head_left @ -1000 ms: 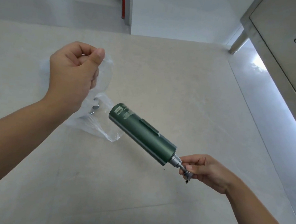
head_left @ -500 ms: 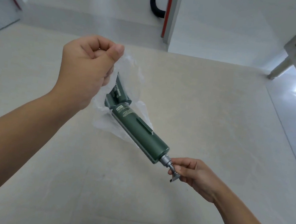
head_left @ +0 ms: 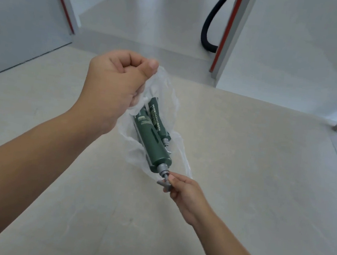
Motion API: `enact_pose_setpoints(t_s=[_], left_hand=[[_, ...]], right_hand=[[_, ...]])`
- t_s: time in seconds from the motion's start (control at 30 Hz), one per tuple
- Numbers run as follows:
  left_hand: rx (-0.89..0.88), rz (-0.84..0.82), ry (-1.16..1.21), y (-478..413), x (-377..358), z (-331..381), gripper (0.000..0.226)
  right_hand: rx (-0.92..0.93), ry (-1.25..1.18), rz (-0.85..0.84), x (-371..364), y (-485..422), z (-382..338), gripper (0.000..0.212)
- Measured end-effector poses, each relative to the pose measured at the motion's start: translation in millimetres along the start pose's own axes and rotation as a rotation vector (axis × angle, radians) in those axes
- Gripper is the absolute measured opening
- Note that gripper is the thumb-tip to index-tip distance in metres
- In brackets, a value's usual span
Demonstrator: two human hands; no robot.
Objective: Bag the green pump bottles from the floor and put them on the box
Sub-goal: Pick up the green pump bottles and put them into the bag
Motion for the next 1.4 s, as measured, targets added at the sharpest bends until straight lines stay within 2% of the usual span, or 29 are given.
enact_pose_setpoints(t_s=[0.1,0.47,0.73,1.07,1.23,1.37,1.4], left_hand=[[0.0,-0.005,0.005,-1,2,1,0.017],[0.0,-0.052,0.052,-9,6,3,0.018],[0.006,-0.064,0.021,-12,20,-1,0.017],[0.027,-0.035,0.0,-15,33,-9,0.016],[0.063,-0.032,-0.006,-12,33,-20,0.016],[0.077,-0.033,-0.009,-8,30,-25,0.018],[0.075,-0.035,-0.011,-7,29,-26,0.018]], right_hand=[[-0.006,-0.058,0.042,-10,-17,1,0.017],[0.084,0.01,0.156,-42,-76,-24,0.018],[0.1,0.075,0.239,-36,-109,-31,0.026],[0.092,-0.029,0.207,-40,-132,-33,0.023],[0.074,-0.014,0.326,-24,-136,-20,0.014],[0.053,-0.033,0.337,-17,-133,-13,0.007],[0.069,-0.013,0.35,-15,-132,-12,0.014]])
Point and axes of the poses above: each hand's wrist, its own y-axis away from the middle knuckle, its own x-axis out of the back of the hand, z = x × y, the point moved 10 cm from there along -y, towards the middle knuckle, and after that the axes turned 3 degrees about -y, right-handed, at the moved point
